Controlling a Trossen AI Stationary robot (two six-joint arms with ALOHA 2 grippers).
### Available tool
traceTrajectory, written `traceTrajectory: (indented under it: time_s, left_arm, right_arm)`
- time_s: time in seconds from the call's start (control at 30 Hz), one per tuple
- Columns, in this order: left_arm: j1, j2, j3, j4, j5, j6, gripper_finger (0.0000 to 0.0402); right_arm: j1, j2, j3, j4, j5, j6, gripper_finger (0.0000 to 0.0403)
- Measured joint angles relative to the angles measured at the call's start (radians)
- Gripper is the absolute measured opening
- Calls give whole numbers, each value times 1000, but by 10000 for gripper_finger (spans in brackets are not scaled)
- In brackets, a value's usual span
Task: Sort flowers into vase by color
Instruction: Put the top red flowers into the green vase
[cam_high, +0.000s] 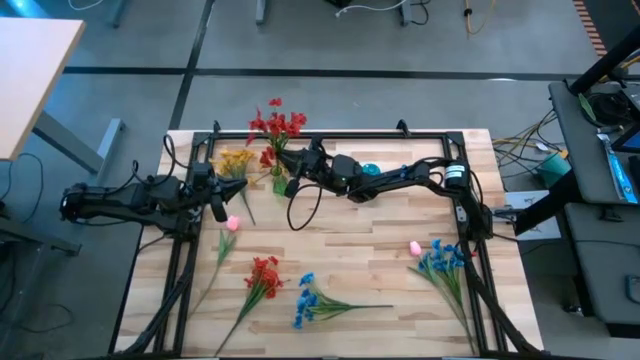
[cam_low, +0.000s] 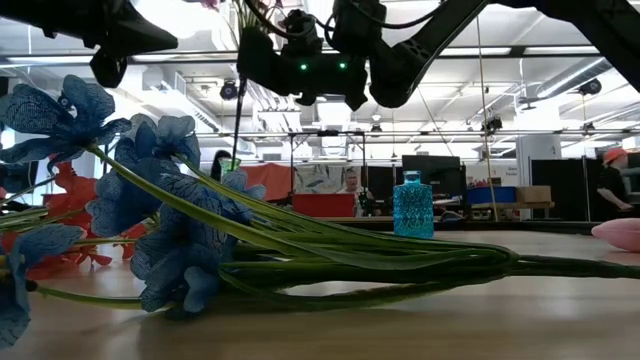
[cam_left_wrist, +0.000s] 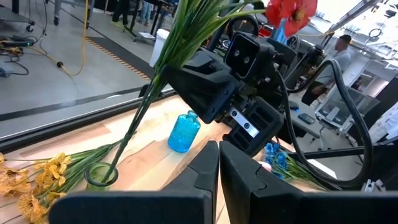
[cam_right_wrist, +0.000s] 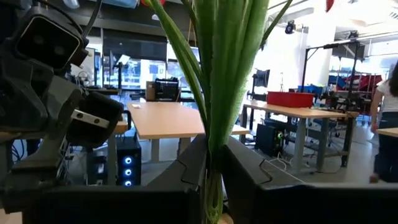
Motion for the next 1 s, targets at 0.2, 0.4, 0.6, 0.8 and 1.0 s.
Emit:
traceTrajectory:
  time_s: [0.2,0.4,0.6,0.8,1.0]
  left_arm:
    - [0,0,0,0,-1,0,0]
    - [0,0,0,0,-1,0,0]
    - [0,0,0,0,-2,0,0]
    - [0,0,0,0,-2,1,0]
    - [0,0,0,0,-2,7,0]
  right_arm:
    - [0,0,0,-16,2,14,84]
    - [0,-1,0,-83,2,27,133]
    - [0,-18,2,-166,2,62,188]
    - [0,-19,3,-247,2,113,248]
    - [-1,-42,3,-361,0,152,298]
